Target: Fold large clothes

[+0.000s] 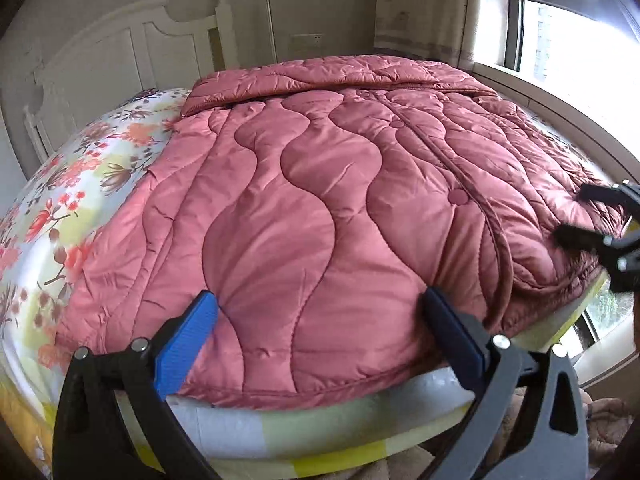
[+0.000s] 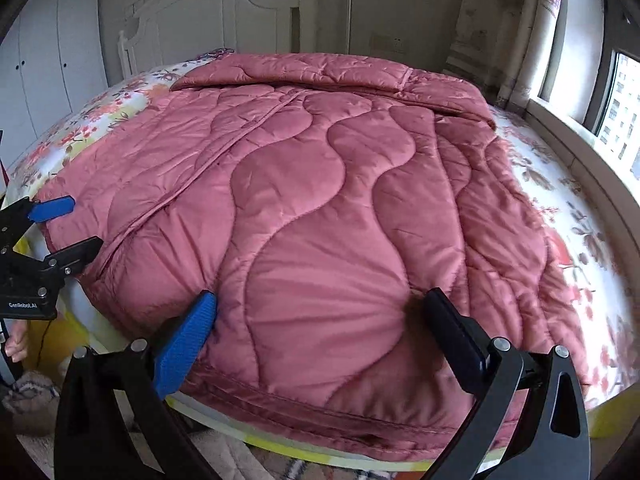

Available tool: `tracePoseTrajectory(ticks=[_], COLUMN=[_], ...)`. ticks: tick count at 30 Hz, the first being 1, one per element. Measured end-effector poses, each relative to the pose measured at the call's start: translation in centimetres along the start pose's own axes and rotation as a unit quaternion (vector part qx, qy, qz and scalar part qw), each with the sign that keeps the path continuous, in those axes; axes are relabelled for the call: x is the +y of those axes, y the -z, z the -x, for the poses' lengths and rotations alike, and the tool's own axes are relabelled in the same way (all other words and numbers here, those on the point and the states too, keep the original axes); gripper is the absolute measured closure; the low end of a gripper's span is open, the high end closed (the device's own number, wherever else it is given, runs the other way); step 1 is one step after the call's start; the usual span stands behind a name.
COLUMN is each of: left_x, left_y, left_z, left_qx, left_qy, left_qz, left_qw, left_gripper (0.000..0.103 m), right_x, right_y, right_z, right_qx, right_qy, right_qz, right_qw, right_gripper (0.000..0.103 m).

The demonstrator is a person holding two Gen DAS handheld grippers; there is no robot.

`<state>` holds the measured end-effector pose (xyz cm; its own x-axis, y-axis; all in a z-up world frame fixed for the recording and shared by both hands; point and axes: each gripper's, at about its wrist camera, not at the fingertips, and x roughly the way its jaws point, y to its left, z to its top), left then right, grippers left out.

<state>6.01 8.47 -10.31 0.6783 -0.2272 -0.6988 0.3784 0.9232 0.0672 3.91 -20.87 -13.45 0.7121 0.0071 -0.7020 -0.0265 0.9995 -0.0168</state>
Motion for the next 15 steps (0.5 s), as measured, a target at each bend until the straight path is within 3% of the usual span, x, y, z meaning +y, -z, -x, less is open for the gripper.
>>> tracePoseTrajectory(ticks=[5,6,8,12,15], left_x=[-0.1,0.0,-0.1,0.1,1.9], left_y=[0.0,0.0,0.0,-0.2,-0.7], left_z=[0.1,0.1,0.1,0.3,1.9], left_qx=[-0.001,-0.001,-0.001,0.005,-0.028], left_qy=[-0.002,-0.001,-0.002,0.002,-0.023], left_qz=[0.002,0.002,0.001,0.006,0.019], left_qw=[1.0000,1.0000,1.0000,1.0000,0.9992], left_gripper=[0.002,0.002,0.002,0.002,0.002], right_x=[-4.5,-5.6,-7.6,-7.7,-7.5], right_y=[0.3,0.6,1.3,1.3,1.0], right_z=[0.2,-0.2,-0.3,-0.2,0.2], right_qx=[0.004,0.014,0.014,0.014,0.014], right_qy=[0.082,0.085,0.051,0.063,0.072], right_qz=[-0.037,-0.050,-0.086,-0.081,-0.075], right_qw=[0.996,0.995,0.995,0.995,0.995], right_gripper=[0.005,0.005,0.004,0.004,0.005])
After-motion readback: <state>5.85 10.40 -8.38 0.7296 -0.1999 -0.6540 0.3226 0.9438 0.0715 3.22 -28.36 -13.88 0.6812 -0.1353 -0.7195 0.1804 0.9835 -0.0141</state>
